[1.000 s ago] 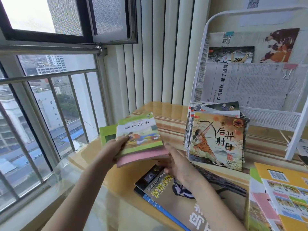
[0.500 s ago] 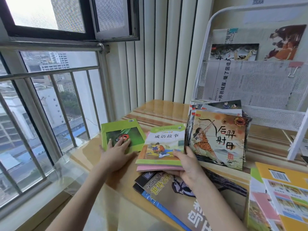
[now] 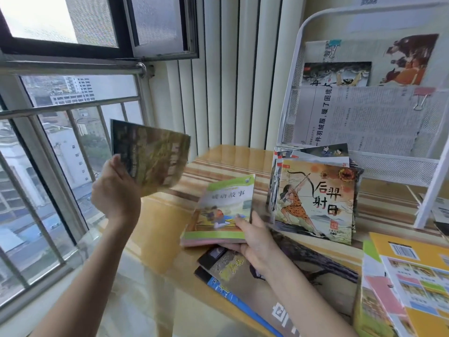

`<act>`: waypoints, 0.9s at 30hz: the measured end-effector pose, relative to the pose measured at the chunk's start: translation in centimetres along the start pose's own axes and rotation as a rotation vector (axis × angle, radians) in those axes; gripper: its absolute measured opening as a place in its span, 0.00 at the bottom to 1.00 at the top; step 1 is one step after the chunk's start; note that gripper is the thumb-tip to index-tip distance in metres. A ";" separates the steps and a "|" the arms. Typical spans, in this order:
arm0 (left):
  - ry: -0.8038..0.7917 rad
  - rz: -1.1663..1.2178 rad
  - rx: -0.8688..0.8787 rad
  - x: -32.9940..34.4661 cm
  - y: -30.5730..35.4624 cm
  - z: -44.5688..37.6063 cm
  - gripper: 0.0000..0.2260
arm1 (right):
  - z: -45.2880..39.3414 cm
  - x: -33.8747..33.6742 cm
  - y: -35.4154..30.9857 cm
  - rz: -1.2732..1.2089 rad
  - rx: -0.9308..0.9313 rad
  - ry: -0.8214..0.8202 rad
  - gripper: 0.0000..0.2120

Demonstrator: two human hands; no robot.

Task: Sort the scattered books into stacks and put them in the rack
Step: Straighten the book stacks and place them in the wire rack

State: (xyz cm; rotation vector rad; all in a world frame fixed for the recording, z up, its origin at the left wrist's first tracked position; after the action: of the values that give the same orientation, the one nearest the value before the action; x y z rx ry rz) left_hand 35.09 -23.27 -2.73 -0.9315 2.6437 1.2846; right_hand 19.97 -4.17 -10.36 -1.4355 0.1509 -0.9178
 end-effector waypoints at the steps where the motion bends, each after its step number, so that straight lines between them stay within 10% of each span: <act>1: 0.026 0.041 -0.016 0.0 0.3 -0.3 0.22 | -0.7 1.2 0.3 -0.028 0.012 -0.037 0.11; 8: 0.093 0.230 -0.175 -0.8 0.2 0.5 0.21 | -3.1 4.6 1.0 0.523 -0.023 -0.065 0.30; 11: 0.001 0.342 -0.264 -0.8 0.1 0.6 0.22 | -1.9 3.8 -0.3 0.248 -0.144 -0.094 0.35; 16: -0.349 0.465 -0.388 0.8 1.9 2.1 0.23 | 1.6 0.7 -4.0 -0.302 -0.253 -0.038 0.10; 22: -0.690 0.689 -0.357 1.7 5.1 7.8 0.10 | 4.8 -5.1 -5.9 -0.276 -0.296 0.249 0.14; 27: -0.956 0.404 -0.076 3.2 6.5 8.8 0.13 | 8.1 -10.0 -6.4 0.047 -0.292 0.548 0.11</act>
State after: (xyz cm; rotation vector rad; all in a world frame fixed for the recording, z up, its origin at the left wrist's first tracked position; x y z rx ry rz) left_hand 27.21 -15.34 -4.86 0.2425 2.0282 1.4048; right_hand 15.34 9.16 -7.37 -1.4031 0.7483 -1.2716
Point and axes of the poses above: each hand's wrist, its own z-axis away from the middle knuckle, its own x-axis out of the palm, y = z × x, the point moved 2 cm from there along -z, towards the middle knuckle, and after that the axes turned 2 degrees about -x, right-handed, at the moved point
